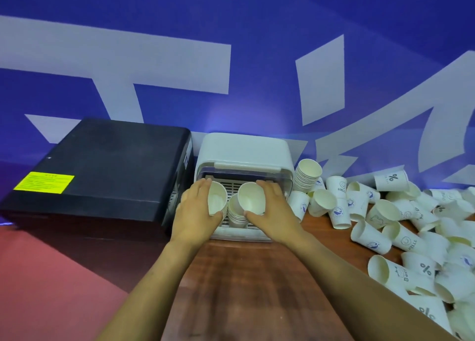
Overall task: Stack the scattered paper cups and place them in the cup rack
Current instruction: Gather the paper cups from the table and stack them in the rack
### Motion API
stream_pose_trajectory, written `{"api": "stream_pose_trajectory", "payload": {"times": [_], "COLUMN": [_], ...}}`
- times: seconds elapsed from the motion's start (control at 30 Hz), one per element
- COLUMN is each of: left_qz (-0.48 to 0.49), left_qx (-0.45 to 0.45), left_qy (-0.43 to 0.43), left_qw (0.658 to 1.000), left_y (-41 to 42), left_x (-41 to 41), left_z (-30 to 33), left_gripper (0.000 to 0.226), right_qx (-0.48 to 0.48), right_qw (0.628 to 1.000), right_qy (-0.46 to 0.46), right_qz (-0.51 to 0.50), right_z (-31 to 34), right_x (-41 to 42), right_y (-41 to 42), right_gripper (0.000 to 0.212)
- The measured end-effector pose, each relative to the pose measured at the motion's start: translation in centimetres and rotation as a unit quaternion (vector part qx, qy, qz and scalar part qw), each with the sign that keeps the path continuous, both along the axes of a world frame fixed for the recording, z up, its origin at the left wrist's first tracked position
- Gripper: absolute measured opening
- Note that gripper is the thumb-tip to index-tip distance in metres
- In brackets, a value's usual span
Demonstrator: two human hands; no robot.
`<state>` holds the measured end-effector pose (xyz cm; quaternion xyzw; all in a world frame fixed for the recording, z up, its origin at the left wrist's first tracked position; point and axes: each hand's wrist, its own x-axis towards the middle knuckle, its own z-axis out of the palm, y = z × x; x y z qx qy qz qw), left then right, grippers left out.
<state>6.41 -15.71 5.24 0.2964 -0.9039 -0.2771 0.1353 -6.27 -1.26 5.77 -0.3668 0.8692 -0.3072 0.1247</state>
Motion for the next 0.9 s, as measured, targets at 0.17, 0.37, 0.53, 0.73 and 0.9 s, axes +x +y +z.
{"api": "stream_pose_trajectory", "payload": {"times": [0.17, 0.37, 0.53, 0.73, 0.9], "left_qz": [-0.002, -0.012, -0.018, -0.035, -0.015], "left_qx": [0.016, 0.019, 0.019, 0.027, -0.005], "left_qy": [-0.033, -0.063, -0.106, -0.144, -0.084], "left_qw": [0.999, 0.998, 0.994, 0.989, 0.996], "left_y": [-0.6, -1.4, -1.8, -2.1, -1.2], "left_x": [-0.6, -1.5, -2.2, -2.3, -1.7], "left_z": [-1.4, -2.3, -3.4, -4.8, -4.1], "left_gripper": [0.079, 0.077, 0.076, 0.086, 0.082], "right_qx": [0.037, 0.057, 0.1, 0.179, 0.131], "right_qw": [0.999, 0.998, 0.995, 0.983, 0.99], "right_qy": [-0.015, -0.012, -0.001, -0.02, -0.044], "right_qz": [-0.008, -0.024, -0.007, 0.034, 0.036], "right_z": [-1.2, -2.3, -3.7, -5.3, -4.6], "right_x": [-0.7, -0.9, -1.1, -1.7, -2.6], "right_y": [-1.2, -2.5, -2.9, -2.2, -0.9], "right_gripper": [0.076, 0.073, 0.075, 0.094, 0.085]}}
